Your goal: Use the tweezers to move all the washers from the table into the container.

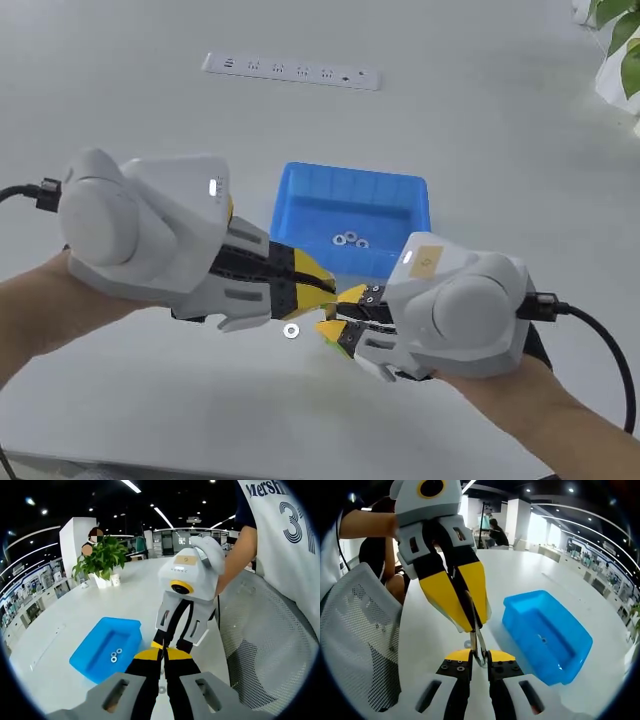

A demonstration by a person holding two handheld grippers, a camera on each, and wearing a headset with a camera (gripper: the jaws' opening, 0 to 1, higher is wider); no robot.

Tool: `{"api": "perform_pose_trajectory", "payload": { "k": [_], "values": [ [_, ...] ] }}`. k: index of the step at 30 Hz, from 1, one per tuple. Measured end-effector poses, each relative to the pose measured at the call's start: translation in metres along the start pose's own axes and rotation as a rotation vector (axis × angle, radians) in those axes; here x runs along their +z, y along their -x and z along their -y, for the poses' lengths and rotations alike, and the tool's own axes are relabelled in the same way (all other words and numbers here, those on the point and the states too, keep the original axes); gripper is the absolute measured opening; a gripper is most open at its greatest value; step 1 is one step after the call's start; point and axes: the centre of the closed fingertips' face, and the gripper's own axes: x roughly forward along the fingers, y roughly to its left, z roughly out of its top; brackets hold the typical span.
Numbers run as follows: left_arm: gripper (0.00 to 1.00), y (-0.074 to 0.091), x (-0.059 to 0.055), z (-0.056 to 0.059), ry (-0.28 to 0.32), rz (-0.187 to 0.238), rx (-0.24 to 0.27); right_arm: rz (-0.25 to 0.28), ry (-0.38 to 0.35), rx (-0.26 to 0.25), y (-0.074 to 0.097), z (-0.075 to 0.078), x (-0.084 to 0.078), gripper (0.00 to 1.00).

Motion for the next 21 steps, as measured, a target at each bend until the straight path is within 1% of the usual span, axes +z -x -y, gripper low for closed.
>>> {"api": "perform_pose_trajectory", "payload": {
  "k": [6, 10, 13, 17, 21],
  "values": [
    [0.05, 0.0, -0.0002, 0.0008, 0.006, 0.001, -0.005, -0.005, -0.013, 0.006, -0.0013, -0.0009, -0.0025, 0.13],
    [0.05, -0.0001, -0.0007, -0.0005, 0.01, 0.002, -0.004, -0.024, -0.011, 0.009, -0.0024, -0.0002, -0.0077, 0.12],
    [0.05, -0.0004, -0.001, -0.0011, 0.015, 0.005, -0.003, -0.022, -0.013, 0.019, -0.0022, 0.0001, -0.0083, 0.11],
    [0.05, -0.0006, -0.001, -0.0014, 0.022, 0.007, -0.002, -0.022, -0.007, 0.026, -0.0023, 0.0, -0.0083, 0.11],
    [0.05, -0.001, -0.001, -0.0012, 0.019, 0.004, -0.003, -0.032, 0.015, 0.025, -0.002, -0.0009, -0.0085, 0.1]
  ]
}}
